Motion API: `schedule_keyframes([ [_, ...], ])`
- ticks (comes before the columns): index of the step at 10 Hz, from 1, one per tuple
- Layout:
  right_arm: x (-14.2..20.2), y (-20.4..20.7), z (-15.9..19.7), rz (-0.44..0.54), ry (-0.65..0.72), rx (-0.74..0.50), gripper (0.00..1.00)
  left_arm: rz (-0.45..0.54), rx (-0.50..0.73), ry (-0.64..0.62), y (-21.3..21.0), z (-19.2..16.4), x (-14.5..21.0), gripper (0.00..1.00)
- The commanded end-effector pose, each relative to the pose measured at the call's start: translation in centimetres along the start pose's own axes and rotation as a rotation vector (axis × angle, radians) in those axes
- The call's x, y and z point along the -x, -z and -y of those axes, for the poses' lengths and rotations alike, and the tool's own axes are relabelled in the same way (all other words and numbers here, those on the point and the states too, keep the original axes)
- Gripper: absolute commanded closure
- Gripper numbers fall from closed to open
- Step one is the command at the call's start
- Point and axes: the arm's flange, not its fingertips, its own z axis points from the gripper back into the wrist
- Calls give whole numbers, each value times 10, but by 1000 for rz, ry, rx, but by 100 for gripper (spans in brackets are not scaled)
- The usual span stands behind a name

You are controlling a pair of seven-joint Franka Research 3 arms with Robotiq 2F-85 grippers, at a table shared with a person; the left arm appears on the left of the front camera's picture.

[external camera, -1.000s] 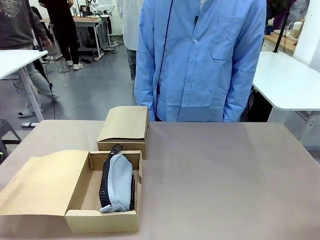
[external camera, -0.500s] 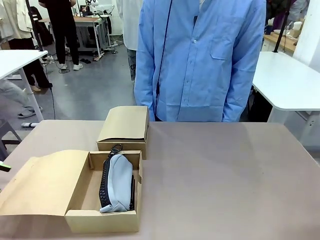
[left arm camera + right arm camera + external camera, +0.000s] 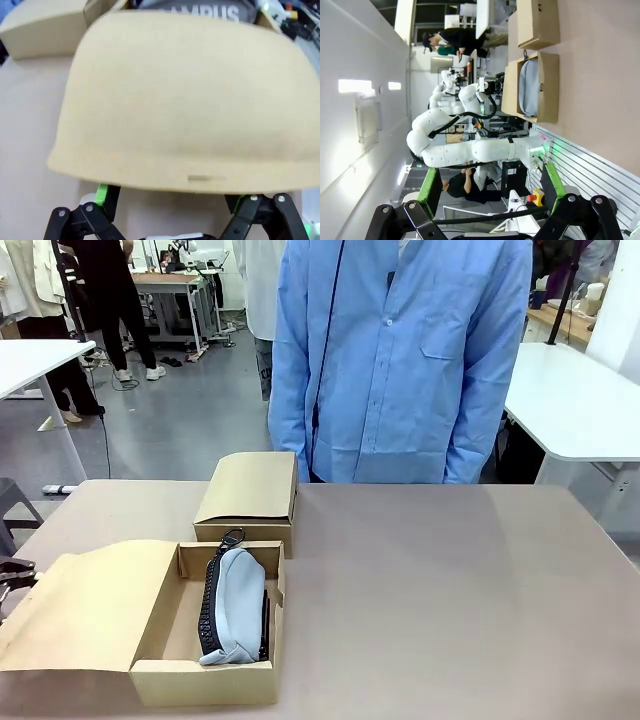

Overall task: Place items inside the box.
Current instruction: Close the lid of the Mailer Box closest to the robot.

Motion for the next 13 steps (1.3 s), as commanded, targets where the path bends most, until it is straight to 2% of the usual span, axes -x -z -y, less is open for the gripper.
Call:
schedule_keyframes([
  [1, -1, 1, -5, -3, 17, -18, 0, 205, -26, 12, 5, 20, -18, 0],
  [2, -1, 1, -5, -3, 17, -18, 0, 283, -15, -17, 6, 27, -27, 0],
  [4, -1, 1, -5, -3, 17, -18, 0, 352, -5, -8, 10, 38, -47, 0],
  [6, -1, 1, -5, -3, 17, -18, 0, 452, 33, 27, 13, 53, -81, 0],
  [8, -1, 1, -5, -3, 17, -18, 0, 463, 100, 39, 33, 66, -126, 0],
  [11, -1, 1, -5, -3, 17, -18, 0, 394, 198, 77, 89, 87, -179, 0],
  [13, -1, 1, -5, -3, 17, -18, 0, 387, 186, 86, 133, 107, -193, 0],
])
